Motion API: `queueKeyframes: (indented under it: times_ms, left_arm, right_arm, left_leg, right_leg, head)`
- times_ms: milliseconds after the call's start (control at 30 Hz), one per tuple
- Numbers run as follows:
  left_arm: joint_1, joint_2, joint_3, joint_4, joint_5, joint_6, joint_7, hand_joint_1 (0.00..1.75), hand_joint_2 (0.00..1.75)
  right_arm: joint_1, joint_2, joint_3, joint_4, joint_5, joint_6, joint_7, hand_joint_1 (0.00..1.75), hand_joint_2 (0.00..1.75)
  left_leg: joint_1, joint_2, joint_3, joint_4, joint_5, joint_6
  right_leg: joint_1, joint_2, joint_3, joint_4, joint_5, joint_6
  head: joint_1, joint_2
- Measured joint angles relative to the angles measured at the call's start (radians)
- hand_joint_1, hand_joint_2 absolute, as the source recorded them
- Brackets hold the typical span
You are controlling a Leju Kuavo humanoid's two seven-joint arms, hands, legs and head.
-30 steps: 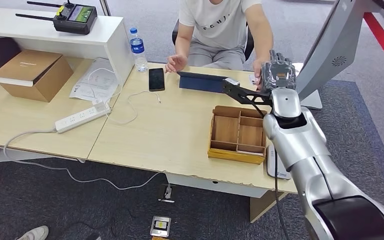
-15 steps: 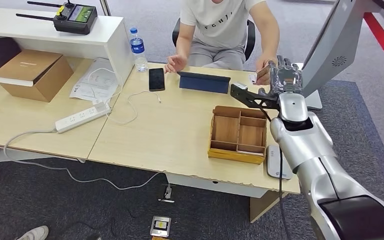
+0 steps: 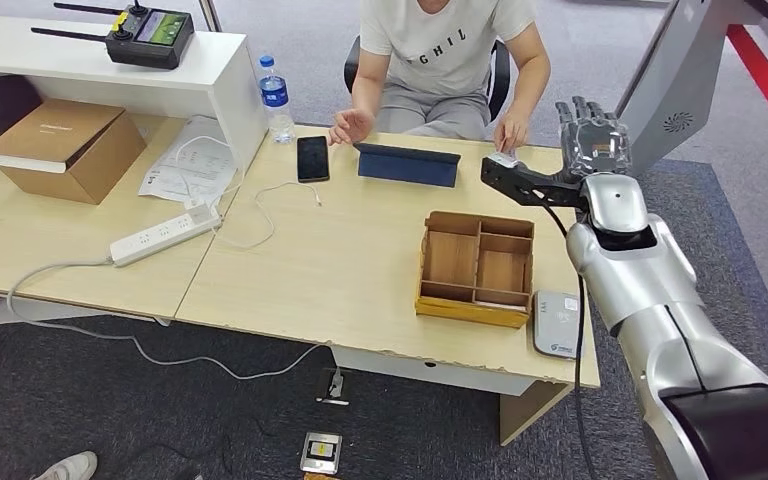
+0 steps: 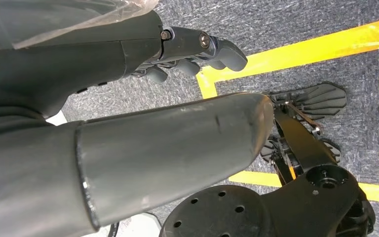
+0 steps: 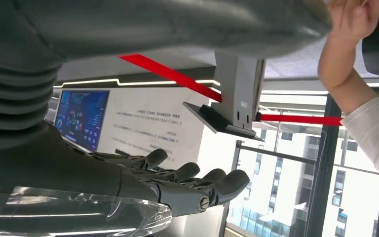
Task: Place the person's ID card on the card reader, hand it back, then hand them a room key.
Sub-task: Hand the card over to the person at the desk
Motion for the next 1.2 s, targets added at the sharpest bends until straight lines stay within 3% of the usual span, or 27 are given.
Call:
queueKeyframes:
  times_ms: [133, 200, 267, 400, 633, 800, 933, 1033, 1133, 1200]
  left_arm:
    - [0.0, 0.0, 0.0, 0.0, 0.001, -0.001, 0.0, 0.0, 0.0]
    - [0.001, 0.0, 0.0, 0.0, 0.006, -0.008, 0.0, 0.0, 0.0]
    - [0.005, 0.002, 0.0, 0.0, 0.015, -0.017, 0.0, 0.0, 0.0]
    - [0.009, 0.006, -0.001, 0.001, 0.033, -0.023, 0.006, 0.0, 0.0]
    - [0.017, 0.008, 0.003, 0.002, 0.097, 0.008, 0.056, 0.0, 0.0]
    - [0.019, 0.006, 0.019, 0.002, 0.116, 0.04, 0.083, 0.0, 0.0]
    - [0.019, 0.002, 0.033, 0.002, 0.117, 0.052, 0.086, 0.0, 0.0]
    - [0.016, -0.001, 0.039, 0.001, 0.117, 0.054, 0.083, 0.0, 0.0]
    - [0.016, -0.005, 0.048, 0.001, 0.117, 0.057, 0.074, 0.0, 0.0]
    - [0.015, -0.008, 0.053, 0.0, 0.117, 0.063, 0.07, 0.0, 0.0]
  right_arm:
    - [-0.002, -0.005, 0.0, 0.002, -0.002, 0.0, -0.007, 0.0, 0.0]
    - [-0.008, -0.046, -0.01, 0.003, -0.044, 0.002, -0.076, 0.0, 0.0]
    - [-0.014, -0.114, -0.033, 0.0, -0.106, 0.014, -0.164, 0.0, 0.0]
    - [-0.014, -0.227, -0.077, -0.006, -0.154, 0.049, -0.22, 0.0, 0.0]
    - [-0.008, -0.463, -0.16, 0.012, -0.199, 0.074, -0.197, 0.0, 0.0]
    - [0.056, -0.638, -0.232, 0.045, -0.262, 0.085, -0.159, 0.0, 0.0]
    - [0.176, -0.749, -0.305, 0.067, -0.364, 0.075, -0.168, 0.0, 0.0]
    - [0.336, -0.797, -0.38, 0.08, -0.481, 0.049, -0.197, 0.0, 0.0]
    - [0.537, -0.798, -0.467, 0.097, -0.589, 0.012, -0.228, 0.0, 0.0]
    - [0.667, -0.77, -0.522, 0.113, -0.639, -0.02, -0.24, 0.0, 0.0]
  left_leg:
    - [0.0, 0.0, 0.0, 0.0, 0.0, 0.0]
    - [0.0, -0.001, 0.0, 0.0, 0.0, 0.0]
    - [0.001, -0.003, -0.001, 0.001, 0.001, 0.001]
    - [-0.001, -0.002, -0.002, 0.001, 0.0, 0.002]
    - [-0.001, -0.003, -0.005, 0.002, 0.0, 0.004]
    - [-0.001, -0.004, -0.004, 0.001, -0.002, 0.006]
    - [0.0, -0.004, -0.002, -0.002, -0.005, 0.006]
    - [0.002, -0.006, 0.004, -0.006, -0.007, 0.006]
    - [0.005, -0.009, 0.013, -0.009, -0.009, 0.005]
    - [0.005, -0.009, 0.017, -0.01, -0.01, 0.005]
  right_leg:
    - [0.0, 0.0, 0.0, 0.0, 0.0, 0.0]
    - [0.0, -0.001, 0.0, 0.0, 0.0, 0.0]
    - [-0.001, -0.002, 0.0, -0.001, 0.0, 0.001]
    - [-0.003, -0.001, -0.002, -0.001, 0.002, 0.003]
    - [-0.004, -0.002, -0.004, -0.004, 0.002, 0.005]
    - [-0.003, -0.003, -0.002, -0.007, 0.002, 0.006]
    - [-0.001, -0.002, 0.005, -0.011, 0.001, 0.007]
    - [0.002, -0.005, 0.014, -0.016, -0.002, 0.008]
    - [0.005, -0.009, 0.025, -0.022, -0.005, 0.006]
    - [0.005, -0.01, 0.028, -0.025, -0.006, 0.006]
  head:
    - [0.0, 0.0]
    - [0.0, 0.0]
    - [0.0, 0.0]
    - [0.0, 0.0]
    - [0.0, 0.0]
    - [0.0, 0.0]
    - [0.0, 0.0]
    - [-0.001, 0.0]
    - [0.0, 0.0]
    - [0.001, 0.0]
